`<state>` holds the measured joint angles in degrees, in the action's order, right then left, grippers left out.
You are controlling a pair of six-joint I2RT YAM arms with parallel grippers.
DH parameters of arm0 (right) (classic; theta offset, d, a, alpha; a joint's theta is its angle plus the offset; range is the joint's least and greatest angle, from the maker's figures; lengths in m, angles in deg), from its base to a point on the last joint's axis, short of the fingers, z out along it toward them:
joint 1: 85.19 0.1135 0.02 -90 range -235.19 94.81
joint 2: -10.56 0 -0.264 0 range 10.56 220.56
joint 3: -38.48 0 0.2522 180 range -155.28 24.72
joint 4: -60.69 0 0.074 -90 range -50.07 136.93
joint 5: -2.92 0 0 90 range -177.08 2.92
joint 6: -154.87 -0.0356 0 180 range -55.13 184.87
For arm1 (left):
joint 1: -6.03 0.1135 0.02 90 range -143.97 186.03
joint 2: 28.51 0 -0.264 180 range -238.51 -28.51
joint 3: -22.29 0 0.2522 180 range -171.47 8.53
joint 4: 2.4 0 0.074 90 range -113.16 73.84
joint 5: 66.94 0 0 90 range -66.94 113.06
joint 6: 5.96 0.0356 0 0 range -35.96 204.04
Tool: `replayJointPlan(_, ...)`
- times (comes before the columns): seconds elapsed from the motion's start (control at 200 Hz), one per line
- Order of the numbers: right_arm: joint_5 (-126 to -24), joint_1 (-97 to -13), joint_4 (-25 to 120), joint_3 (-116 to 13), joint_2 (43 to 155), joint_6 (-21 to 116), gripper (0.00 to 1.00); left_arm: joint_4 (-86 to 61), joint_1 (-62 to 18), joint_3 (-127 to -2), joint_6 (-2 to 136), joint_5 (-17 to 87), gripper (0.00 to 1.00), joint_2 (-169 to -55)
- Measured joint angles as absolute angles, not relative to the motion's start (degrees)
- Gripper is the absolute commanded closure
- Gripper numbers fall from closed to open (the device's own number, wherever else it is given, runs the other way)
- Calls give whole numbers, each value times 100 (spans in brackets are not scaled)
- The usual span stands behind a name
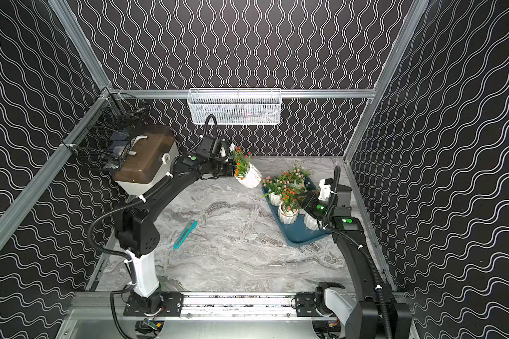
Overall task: Put the potted gypsophila into the storage box
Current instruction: Place the baby's breath potted plant at the storage box.
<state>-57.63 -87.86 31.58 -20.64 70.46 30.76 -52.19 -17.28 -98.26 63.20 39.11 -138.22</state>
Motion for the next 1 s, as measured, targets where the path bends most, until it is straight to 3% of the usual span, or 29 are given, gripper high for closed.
replayJointPlan(0.53, -5263, -9506, 3182, -1765, 6674, 2949, 46, -5536, -2561, -8825, 7048, 3747, 100, -12425)
replayJointPlan(1.001, -5070, -9600, 1868, -2202, 5861, 3258, 39, -5562, -3352, -8722, 7195, 3795, 100, -12454)
